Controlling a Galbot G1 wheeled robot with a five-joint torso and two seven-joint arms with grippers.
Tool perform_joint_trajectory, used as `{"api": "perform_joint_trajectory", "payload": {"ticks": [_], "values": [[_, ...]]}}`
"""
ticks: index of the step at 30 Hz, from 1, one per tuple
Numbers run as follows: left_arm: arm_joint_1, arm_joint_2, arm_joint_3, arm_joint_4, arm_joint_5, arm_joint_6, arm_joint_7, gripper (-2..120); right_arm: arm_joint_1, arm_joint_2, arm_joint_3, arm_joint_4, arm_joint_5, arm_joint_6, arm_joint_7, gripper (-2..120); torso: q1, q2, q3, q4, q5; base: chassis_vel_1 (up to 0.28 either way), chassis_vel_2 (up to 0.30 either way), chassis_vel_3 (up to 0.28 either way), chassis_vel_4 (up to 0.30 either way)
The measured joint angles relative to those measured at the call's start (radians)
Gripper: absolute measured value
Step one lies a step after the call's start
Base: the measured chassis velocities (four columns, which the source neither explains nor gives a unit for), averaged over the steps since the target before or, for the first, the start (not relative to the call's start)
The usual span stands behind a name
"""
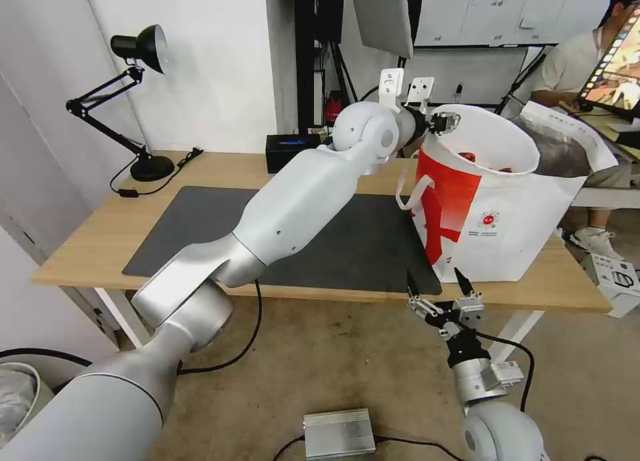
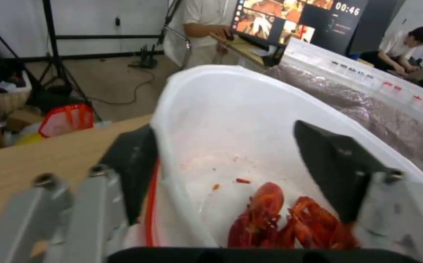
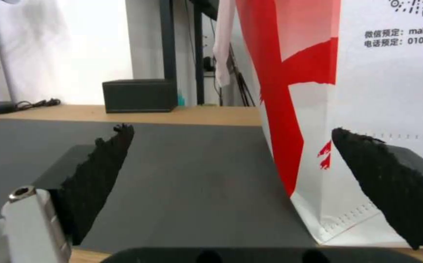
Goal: Pick up the trash from the table and place it into the takeout bag.
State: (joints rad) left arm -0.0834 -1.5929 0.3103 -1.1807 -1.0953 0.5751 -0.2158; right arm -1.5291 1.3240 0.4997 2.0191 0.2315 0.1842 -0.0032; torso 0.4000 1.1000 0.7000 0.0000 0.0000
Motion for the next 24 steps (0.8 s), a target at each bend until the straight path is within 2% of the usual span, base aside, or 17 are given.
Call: {"api": "perform_joint_trajectory", "payload": {"ticks": [1,4,7,18,24], "values": [[0.000,0.000,0.000,0.000,0.000,0.000,0.000,80,0.000,0.000,0.000,0.000,0.000,0.000,0.000,100,0.000,0.000,0.000,0.0000,0.0000,0.000,0.000,0.000,0.000],[0.002,0.000,0.005,-0.002,0.005,-0.002,-0.006,95,0.000,0.000,0.000,0.000,0.000,0.000,0.000,100,0.000,0.000,0.000,-0.0001,0.0000,0.000,0.000,0.000,0.000],[0.003,0.000,0.008,-0.003,0.007,-0.003,-0.014,99,0.000,0.000,0.000,0.000,0.000,0.000,0.000,100,0.000,0.000,0.000,0.0000,0.0000,0.000,0.000,0.000,0.000],[0.017,-0.001,0.014,-0.023,0.005,-0.008,-0.026,100,0.000,0.000,0.000,0.000,0.000,0.000,0.000,100,0.000,0.000,0.000,0.0001,0.0000,0.000,0.000,0.000,0.000],[0.006,-0.001,0.014,-0.051,-0.035,-0.015,-0.042,100,0.000,0.000,0.000,0.000,0.000,0.000,0.000,100,0.000,0.000,0.000,0.0000,0.0000,0.000,0.000,0.000,0.000]]}}
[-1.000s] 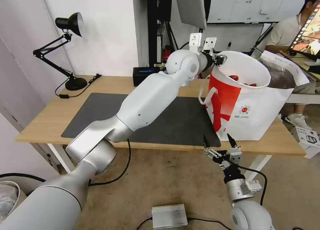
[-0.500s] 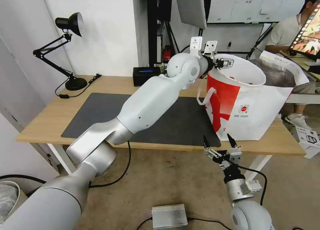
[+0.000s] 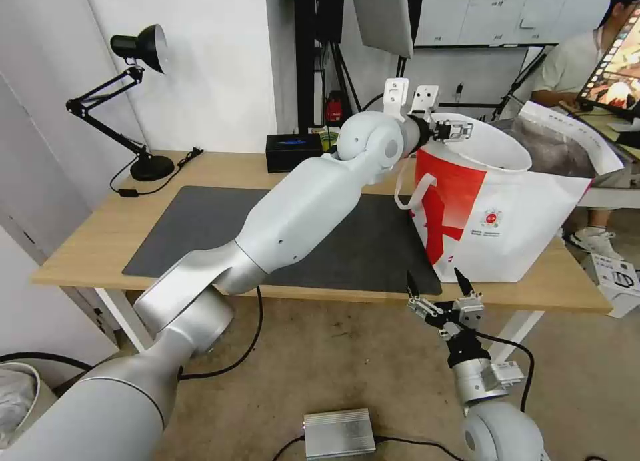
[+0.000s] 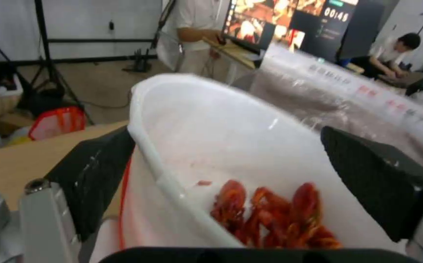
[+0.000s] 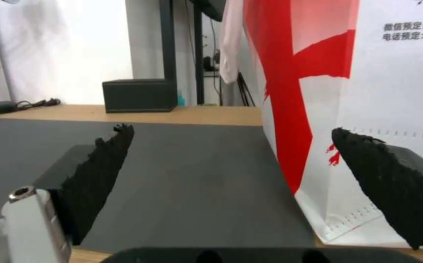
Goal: Pick up the trash from the table and place it into the takeout bag.
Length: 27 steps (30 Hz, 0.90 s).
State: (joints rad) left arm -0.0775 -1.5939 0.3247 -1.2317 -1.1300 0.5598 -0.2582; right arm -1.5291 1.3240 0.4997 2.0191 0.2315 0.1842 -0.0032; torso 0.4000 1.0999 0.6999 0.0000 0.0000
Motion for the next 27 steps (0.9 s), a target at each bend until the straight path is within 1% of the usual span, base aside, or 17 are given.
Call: {"api": "perform_joint_trajectory", "payload": {"ticks": [17,27], "values": [[0.003,-0.001,0.015,-0.012,-0.036,-0.023,-0.015,100,0.000,0.000,0.000,0.000,0.000,0.000,0.000,100,0.000,0.000,0.000,0.0000,0.0000,0.000,0.000,0.000,0.000],[0.012,0.000,-0.004,-0.023,-0.050,-0.030,-0.015,100,0.000,0.000,0.000,0.000,0.000,0.000,0.000,100,0.000,0.000,0.000,0.0000,0.0000,0.000,0.000,0.000,0.000]]}}
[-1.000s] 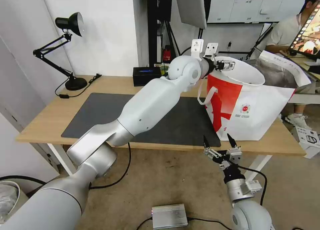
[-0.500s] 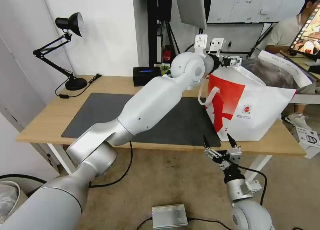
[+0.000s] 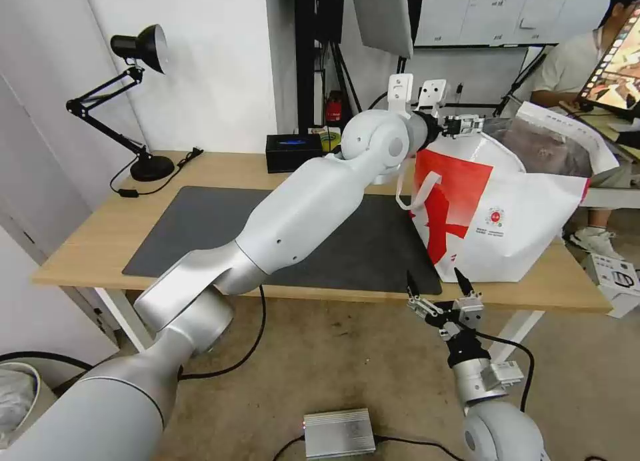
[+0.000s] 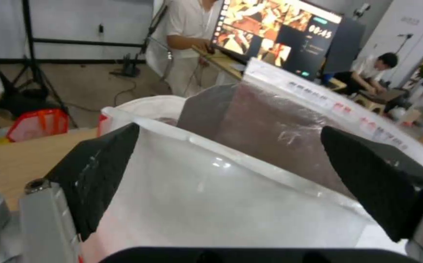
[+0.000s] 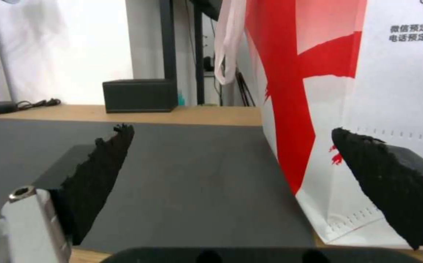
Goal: Pick up the trash from the table and place it into the takeout bag.
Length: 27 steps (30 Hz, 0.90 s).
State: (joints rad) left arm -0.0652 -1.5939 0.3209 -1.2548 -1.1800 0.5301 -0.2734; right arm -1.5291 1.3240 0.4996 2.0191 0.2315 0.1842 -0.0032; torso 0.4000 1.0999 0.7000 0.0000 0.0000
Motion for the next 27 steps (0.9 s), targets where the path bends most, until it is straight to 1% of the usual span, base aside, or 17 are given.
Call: {"api": "perform_joint_trajectory", "payload": {"ticks": [4,6,10,11,12,13,15,24,27], "values": [[0.000,0.000,-0.003,-0.013,-0.022,0.000,0.005,100,0.000,0.000,0.000,0.000,0.000,0.000,0.000,100,0.000,0.000,0.000,0.0000,0.0000,0.000,0.000,0.000,0.000],[-0.009,0.000,0.010,-0.019,-0.034,-0.005,0.023,100,0.000,0.000,0.000,0.000,0.000,0.000,0.000,100,0.000,0.000,0.000,0.0000,0.0000,0.000,0.000,0.000,0.000],[-0.011,0.000,0.029,-0.020,-0.026,-0.009,0.041,100,0.000,0.000,0.000,0.000,0.000,0.000,0.000,100,0.000,0.000,0.000,-0.0001,0.0000,0.000,0.000,0.000,0.000],[-0.010,-0.001,0.035,-0.015,0.017,-0.012,0.053,100,0.000,0.000,0.000,0.000,0.000,0.000,0.000,100,0.000,0.000,0.000,-0.0001,0.0000,0.000,0.000,0.000,0.000],[-0.010,-0.001,0.035,-0.015,0.017,-0.012,0.053,100,0.000,0.000,0.000,0.000,0.000,0.000,0.000,100,0.000,0.000,0.000,-0.0001,0.0000,0.000,0.000,0.000,0.000],[-0.008,0.000,0.039,-0.007,0.077,-0.020,0.066,100,0.000,0.000,0.000,0.000,0.000,0.000,0.000,100,0.000,0.000,0.000,-0.0001,0.0000,0.000,0.000,0.000,0.000],[-0.005,0.000,0.038,-0.003,0.124,-0.024,0.081,100,0.000,0.000,0.000,0.000,0.000,0.000,0.000,100,0.000,0.000,0.000,0.0001,0.0000,0.000,0.000,0.000,0.000],[0.007,0.002,0.009,-0.014,0.141,-0.026,0.084,100,0.000,0.000,0.000,0.000,0.000,0.000,0.000,100,0.000,0.000,0.000,0.0000,0.0000,0.000,0.000,0.000,0.000],[0.033,0.018,-0.002,-0.025,0.176,-0.051,0.089,100,0.000,0.000,0.000,0.000,0.000,0.000,0.000,100,0.000,0.000,0.000,-0.0002,0.0000,0.000,0.000,0.000,0.000]]}}
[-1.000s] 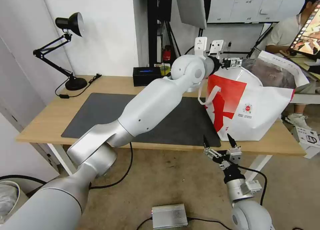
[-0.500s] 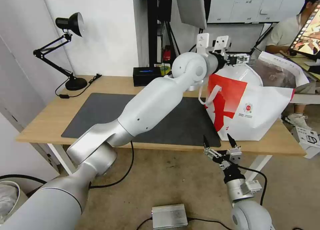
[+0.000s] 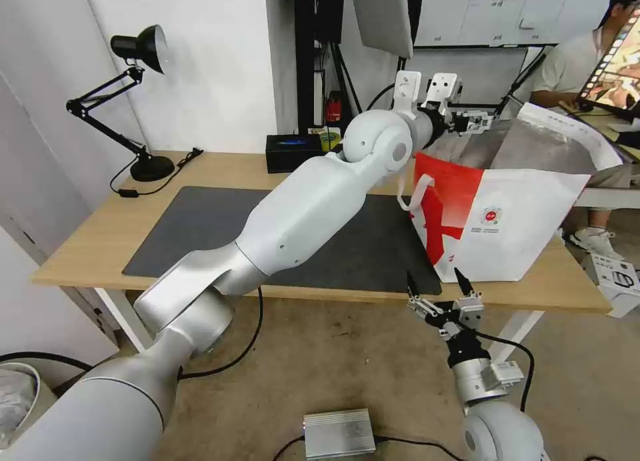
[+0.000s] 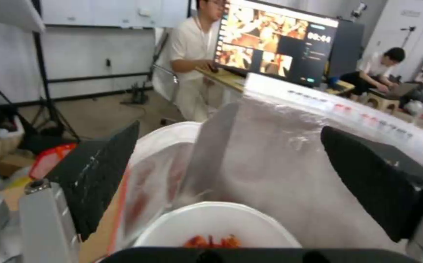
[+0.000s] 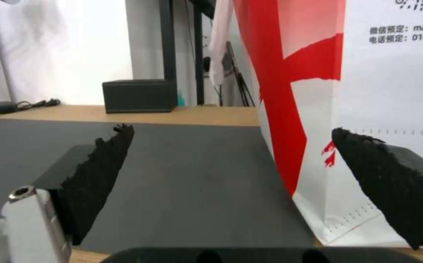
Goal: Pick up the trash from the table and place it into the takeout bag.
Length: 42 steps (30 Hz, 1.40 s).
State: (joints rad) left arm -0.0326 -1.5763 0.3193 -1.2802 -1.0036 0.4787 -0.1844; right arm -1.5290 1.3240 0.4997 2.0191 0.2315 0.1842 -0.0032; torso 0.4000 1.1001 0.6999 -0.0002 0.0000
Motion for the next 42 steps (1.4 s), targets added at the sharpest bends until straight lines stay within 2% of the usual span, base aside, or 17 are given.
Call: {"api": "perform_joint_trajectory", "payload": {"ticks": [5,8,9,12,13,15,23,30,35,42], "values": [[0.043,0.043,-0.008,-0.015,0.073,-0.058,0.039,100,0.000,0.000,0.000,0.000,0.000,0.000,0.000,100,0.000,0.000,0.000,0.0000,-0.0002,0.000,0.000,0.000,0.000],[0.102,0.102,-0.031,-0.032,0.139,-0.131,0.089,100,0.000,0.000,0.000,0.000,0.000,0.000,0.000,100,0.000,0.000,0.000,0.0003,-0.0003,0.000,0.000,0.000,0.000],[0.102,0.102,-0.031,-0.032,0.139,-0.131,0.089,100,0.000,0.000,0.000,0.000,0.000,0.000,0.000,100,0.000,0.000,0.000,0.0003,-0.0003,0.000,0.000,0.000,0.000],[0.167,0.171,-0.067,-0.055,0.235,-0.179,0.139,100,0.000,0.000,0.000,0.000,0.000,0.000,0.000,100,0.000,0.000,0.000,0.0004,-0.0004,0.000,0.000,0.000,0.000],[0.167,0.171,-0.067,-0.055,0.235,-0.179,0.139,100,0.000,0.000,0.000,0.000,0.000,0.000,0.000,100,0.000,0.000,0.000,0.0004,-0.0004,0.000,0.000,0.000,0.000],[0.199,0.212,-0.085,-0.084,0.259,-0.191,0.149,100,0.000,0.000,0.000,0.000,0.000,0.000,0.000,100,0.000,0.000,0.000,0.0005,-0.0004,0.000,0.000,0.000,0.000],[0.253,0.281,-0.119,-0.154,0.300,-0.187,0.145,100,0.000,0.000,0.000,0.000,0.000,0.000,0.000,100,0.000,0.000,0.000,0.0001,-0.0003,0.000,0.000,0.000,0.000],[0.333,0.340,-0.174,-0.233,0.311,-0.156,0.124,100,0.000,0.000,0.000,0.000,0.000,0.000,0.000,100,0.000,0.000,0.000,0.0002,-0.0001,0.000,0.000,0.000,0.000],[0.365,0.359,-0.195,-0.263,0.312,-0.144,0.119,100,0.000,0.000,0.000,0.000,0.000,0.000,0.000,100,0.000,0.000,0.000,0.0002,-0.0001,0.000,0.000,0.000,0.000],[0.471,0.400,-0.270,-0.339,0.326,-0.118,0.117,100,0.000,0.000,0.000,0.000,0.000,0.000,0.000,100,0.000,0.000,0.000,0.0002,-0.0003,0.000,0.000,0.000,0.000]]}}
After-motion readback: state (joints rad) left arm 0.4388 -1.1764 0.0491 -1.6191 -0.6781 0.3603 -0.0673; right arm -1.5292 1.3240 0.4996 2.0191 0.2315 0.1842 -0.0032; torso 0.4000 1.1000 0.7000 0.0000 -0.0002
